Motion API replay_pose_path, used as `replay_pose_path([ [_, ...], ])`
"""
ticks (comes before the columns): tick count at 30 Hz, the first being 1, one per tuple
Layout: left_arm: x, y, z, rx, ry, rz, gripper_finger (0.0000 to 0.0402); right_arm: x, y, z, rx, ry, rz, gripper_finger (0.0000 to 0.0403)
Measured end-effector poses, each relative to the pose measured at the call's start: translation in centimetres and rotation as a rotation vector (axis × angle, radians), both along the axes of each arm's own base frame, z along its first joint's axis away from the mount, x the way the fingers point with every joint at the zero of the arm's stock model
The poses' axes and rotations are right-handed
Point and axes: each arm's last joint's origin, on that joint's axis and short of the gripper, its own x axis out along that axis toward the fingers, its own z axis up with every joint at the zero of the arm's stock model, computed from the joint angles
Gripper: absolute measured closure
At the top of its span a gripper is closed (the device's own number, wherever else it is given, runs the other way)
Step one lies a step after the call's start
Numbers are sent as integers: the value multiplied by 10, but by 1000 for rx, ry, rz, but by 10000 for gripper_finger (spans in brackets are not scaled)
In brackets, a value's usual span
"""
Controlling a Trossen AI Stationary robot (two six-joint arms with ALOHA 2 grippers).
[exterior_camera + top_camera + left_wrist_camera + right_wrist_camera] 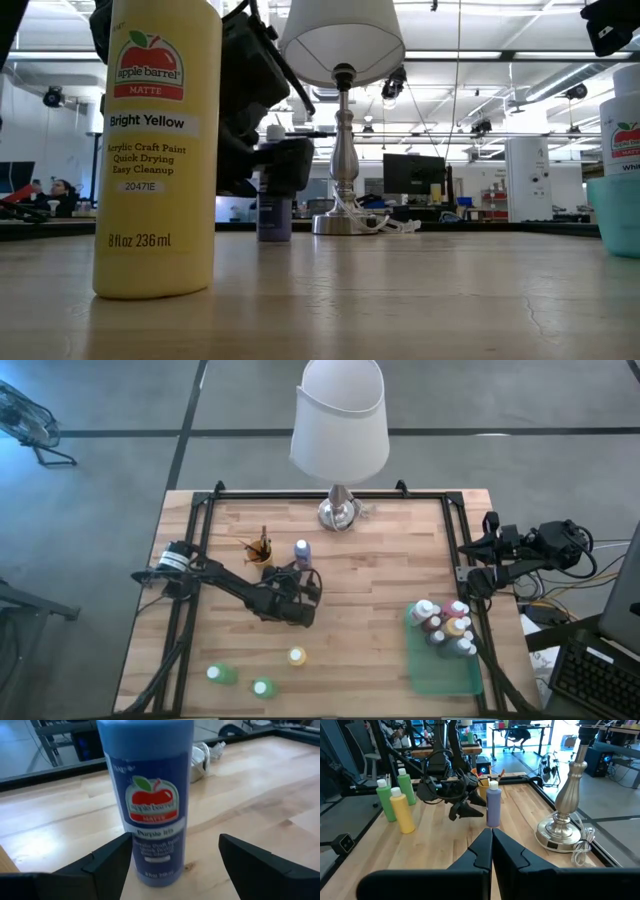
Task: Pick & Place Paint Supplies
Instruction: Put the blue paint bottle into the green bin
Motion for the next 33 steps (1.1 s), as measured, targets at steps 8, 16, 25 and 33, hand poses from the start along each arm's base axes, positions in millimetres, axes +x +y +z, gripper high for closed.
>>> replay_pose_path([
  [8,2,9,2,28,-13,45,101,0,0,0,0,-1,0,394],
  [16,4,21,2,34,0,74,101,0,0,0,0,0,0,394],
  [25,4,27,2,33,0,92,101,0,0,0,0,-1,0,394],
  [33,5,30,2,32,-7,102,106,0,0,0,0,-1,0,394],
])
